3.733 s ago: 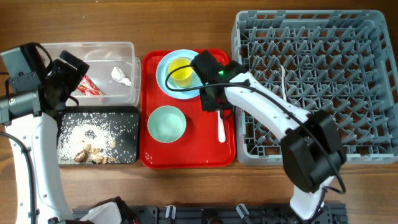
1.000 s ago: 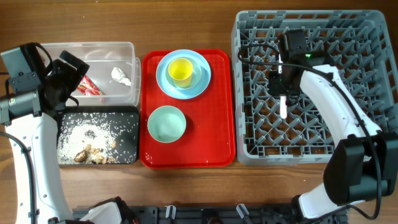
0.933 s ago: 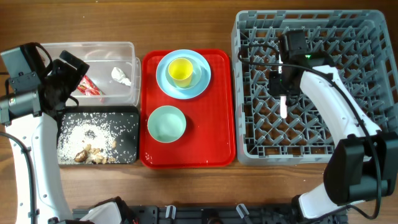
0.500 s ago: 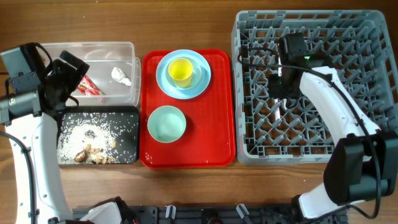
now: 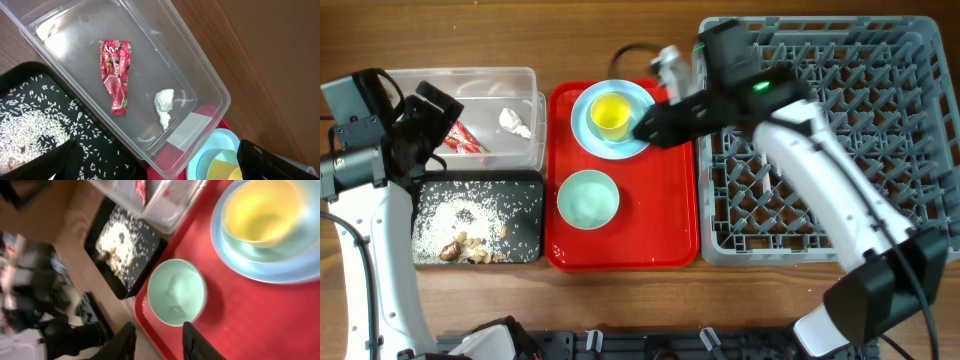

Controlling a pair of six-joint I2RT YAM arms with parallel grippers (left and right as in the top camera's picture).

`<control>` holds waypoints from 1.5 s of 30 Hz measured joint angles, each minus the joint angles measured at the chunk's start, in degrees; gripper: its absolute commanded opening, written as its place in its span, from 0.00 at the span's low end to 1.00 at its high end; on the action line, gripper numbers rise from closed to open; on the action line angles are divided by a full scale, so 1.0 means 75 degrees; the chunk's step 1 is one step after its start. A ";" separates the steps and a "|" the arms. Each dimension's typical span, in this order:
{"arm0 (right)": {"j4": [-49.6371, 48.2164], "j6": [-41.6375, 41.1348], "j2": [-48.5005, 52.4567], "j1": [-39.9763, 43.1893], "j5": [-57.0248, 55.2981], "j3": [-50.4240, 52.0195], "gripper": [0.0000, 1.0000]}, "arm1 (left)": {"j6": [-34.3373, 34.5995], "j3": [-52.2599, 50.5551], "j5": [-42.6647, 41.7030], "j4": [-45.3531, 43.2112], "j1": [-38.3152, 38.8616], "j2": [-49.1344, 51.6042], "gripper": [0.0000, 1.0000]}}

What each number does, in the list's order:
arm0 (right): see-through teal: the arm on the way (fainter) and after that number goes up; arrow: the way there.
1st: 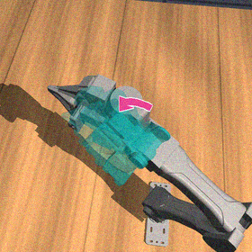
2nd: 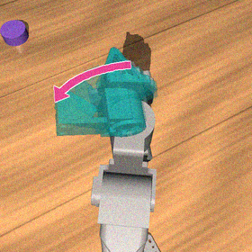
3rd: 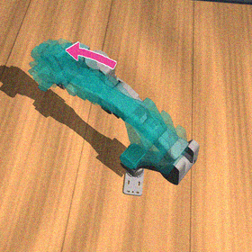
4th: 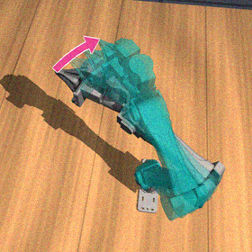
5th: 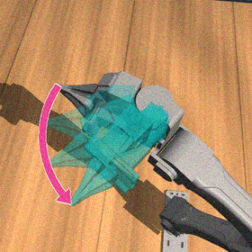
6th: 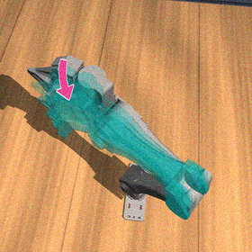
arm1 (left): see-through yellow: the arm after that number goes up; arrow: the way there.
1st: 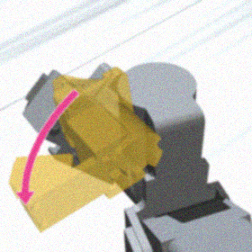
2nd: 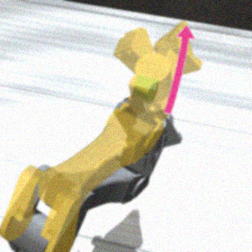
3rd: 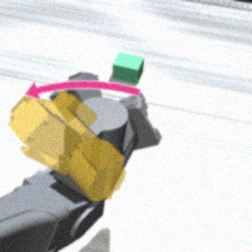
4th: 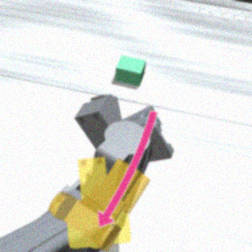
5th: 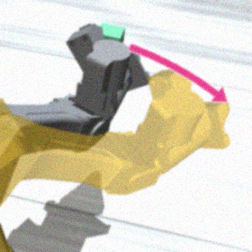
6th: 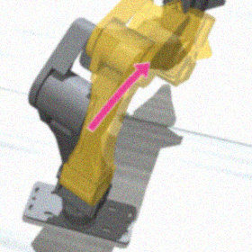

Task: Sort waste into correct bins and load items into the dishwasher rack
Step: 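Reach the right gripper to the teal bowl rim and grip it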

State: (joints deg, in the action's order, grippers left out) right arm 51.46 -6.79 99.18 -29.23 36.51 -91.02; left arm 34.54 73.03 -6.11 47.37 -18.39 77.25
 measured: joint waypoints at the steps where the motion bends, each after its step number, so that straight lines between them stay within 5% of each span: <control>1: -0.0128 -0.0119 0.0015 -0.0530 -0.0513 0.0000 0.24 | 0.0000 0.0000 0.0000 0.0006 0.0000 0.0000 1.00; 7: -0.1116 -0.0597 0.0892 -0.3156 -0.3803 0.0000 0.06 | 0.0000 0.0000 0.0000 0.0000 0.0000 0.0000 1.00; 14: -0.1501 -0.0659 0.2363 -0.3456 -0.5572 0.0003 0.05 | 0.0000 0.0000 0.0000 0.0003 0.0000 0.0000 1.00; 37: -0.0265 -0.0656 0.2777 -0.2066 -0.7160 -0.0017 0.15 | 0.0000 0.0000 0.0000 0.0003 0.0000 0.0000 1.00; 45: 0.0848 0.0178 0.2553 -0.2311 -0.4552 -0.0627 0.33 | 0.0000 0.0000 0.0000 0.0003 0.0000 0.0000 1.00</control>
State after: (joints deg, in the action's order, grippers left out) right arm 57.82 -5.45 118.32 -46.57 2.37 -95.72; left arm 34.54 73.03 -6.11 47.40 -18.39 77.25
